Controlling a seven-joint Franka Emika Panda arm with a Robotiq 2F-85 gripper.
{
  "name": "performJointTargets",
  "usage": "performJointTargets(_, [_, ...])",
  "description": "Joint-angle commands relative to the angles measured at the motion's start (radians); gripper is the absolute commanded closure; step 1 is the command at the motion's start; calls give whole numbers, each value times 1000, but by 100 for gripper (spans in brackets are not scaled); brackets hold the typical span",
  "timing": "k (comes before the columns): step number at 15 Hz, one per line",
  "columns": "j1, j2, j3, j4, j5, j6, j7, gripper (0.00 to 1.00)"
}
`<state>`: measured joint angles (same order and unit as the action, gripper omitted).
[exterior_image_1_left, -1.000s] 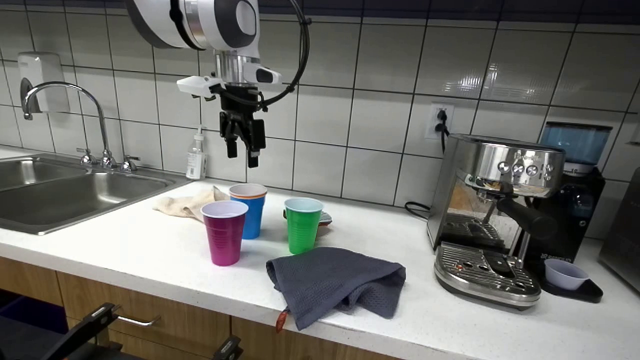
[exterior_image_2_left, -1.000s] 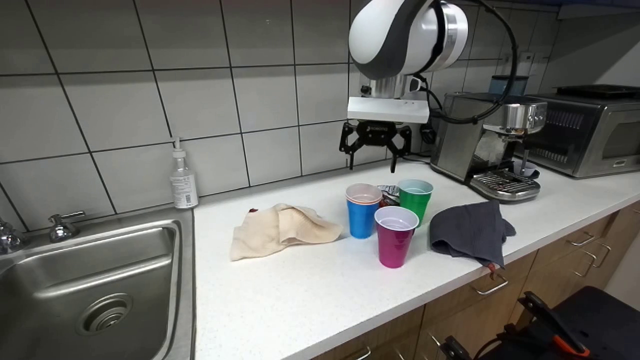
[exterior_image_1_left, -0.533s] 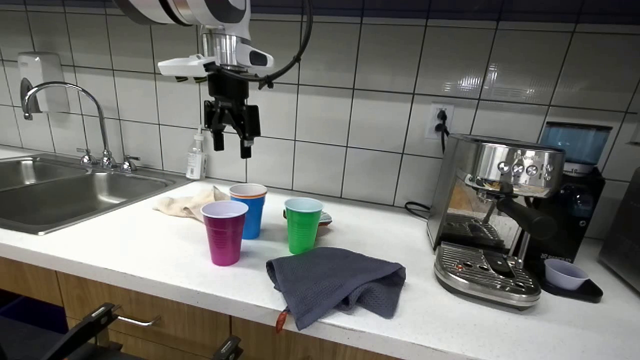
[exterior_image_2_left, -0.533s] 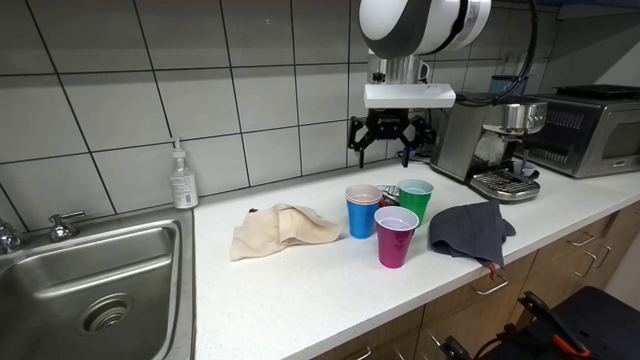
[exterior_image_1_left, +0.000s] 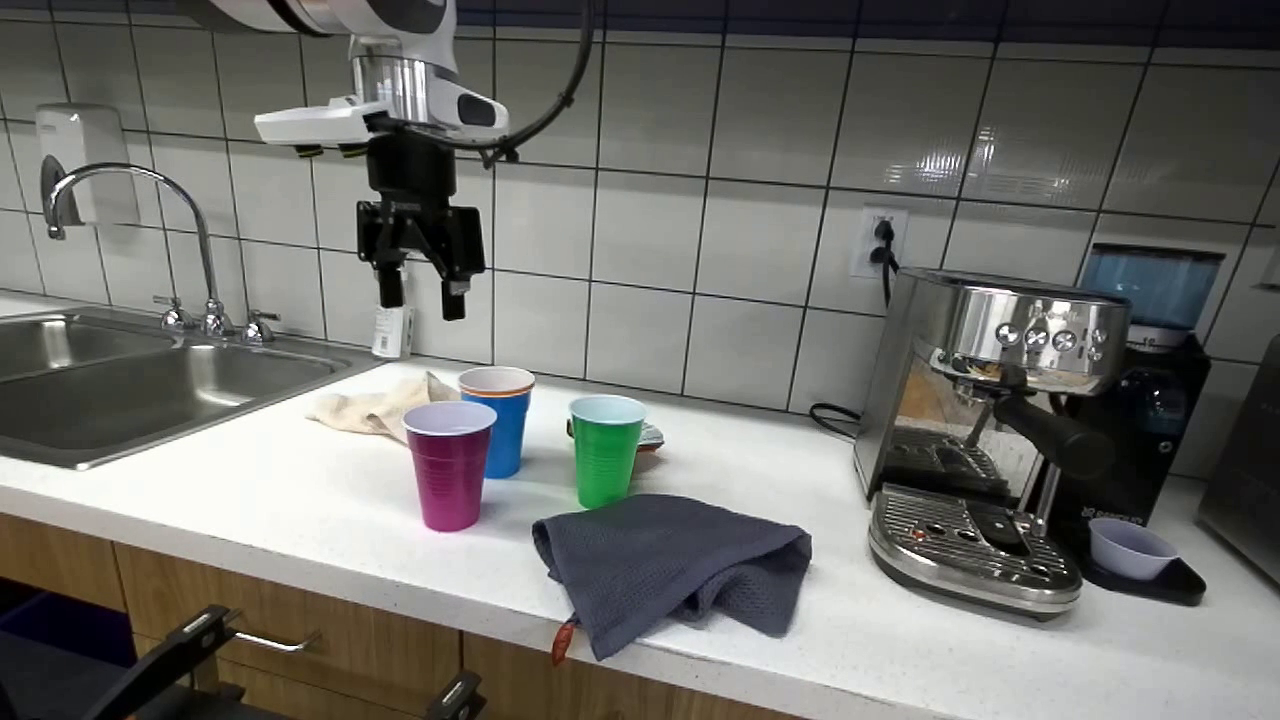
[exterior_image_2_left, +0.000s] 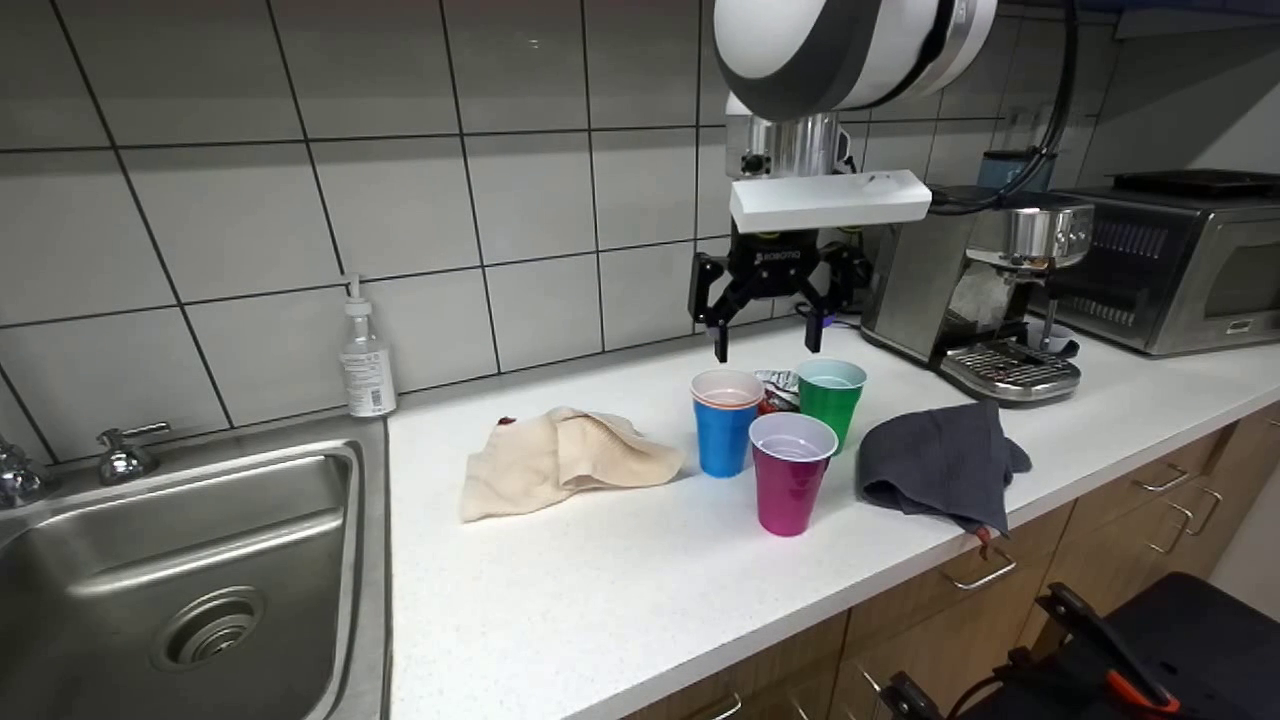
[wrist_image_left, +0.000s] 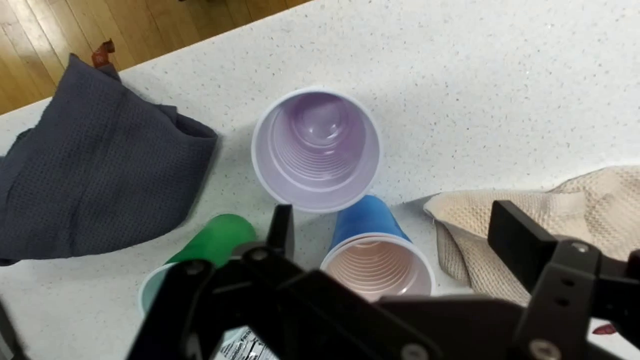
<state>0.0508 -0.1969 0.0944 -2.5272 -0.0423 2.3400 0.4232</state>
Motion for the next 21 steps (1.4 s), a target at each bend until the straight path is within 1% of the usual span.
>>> performJointTargets(1, [6,8,31,-15,-23,14,-1,0])
performJointTargets(6, [10,59,45,-9,-39,38,8,0])
performJointTargets(12, [11,114,35,-5,-65,91,6,0])
performJointTargets(21, [18,162,29,-21,-92,179,6,0])
